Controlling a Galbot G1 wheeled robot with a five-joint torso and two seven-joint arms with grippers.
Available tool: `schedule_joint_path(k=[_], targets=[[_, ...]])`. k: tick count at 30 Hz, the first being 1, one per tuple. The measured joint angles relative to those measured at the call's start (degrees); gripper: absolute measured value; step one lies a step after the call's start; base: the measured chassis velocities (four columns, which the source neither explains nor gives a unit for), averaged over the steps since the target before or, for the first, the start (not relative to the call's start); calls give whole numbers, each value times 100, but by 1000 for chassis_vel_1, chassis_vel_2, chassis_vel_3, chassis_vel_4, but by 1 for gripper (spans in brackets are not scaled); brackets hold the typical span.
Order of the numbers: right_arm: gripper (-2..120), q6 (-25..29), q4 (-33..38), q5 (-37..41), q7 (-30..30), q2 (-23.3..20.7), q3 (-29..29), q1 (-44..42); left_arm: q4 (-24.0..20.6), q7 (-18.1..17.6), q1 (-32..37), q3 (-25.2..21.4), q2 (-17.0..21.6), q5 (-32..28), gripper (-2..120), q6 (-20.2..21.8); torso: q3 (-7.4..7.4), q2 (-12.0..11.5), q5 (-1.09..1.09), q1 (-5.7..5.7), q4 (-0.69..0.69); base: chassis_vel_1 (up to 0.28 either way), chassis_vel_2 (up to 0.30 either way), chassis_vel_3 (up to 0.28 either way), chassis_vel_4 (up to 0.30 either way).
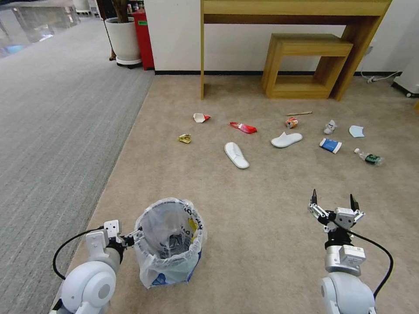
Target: Pick up the trash bin and place the garbage on the floor into it.
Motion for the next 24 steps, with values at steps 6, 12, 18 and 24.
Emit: schedule_joint_path(k=[6,12,18,24], targets=[[100,4,38,-24,1,36,7,-13,72,-86,-48,104,35,-123,98,26,0,0,0,0,0,0,0,0,0],[100,3,40,-35,3,46,9,-12,56,-160,-65,132,59,-244,98,84,0,0,0,0,0,0,0,0,0],[100,0,41,-45,5,57,9,3,36,-183,-57,147,44,-261,98,106,0,0,0,0,0,0,0,0,0],[100,-1,48,-50,5,61,8,-2,65,-192,-57,171,17,-260,98,112,0,0,0,0,0,0,0,0,0]])
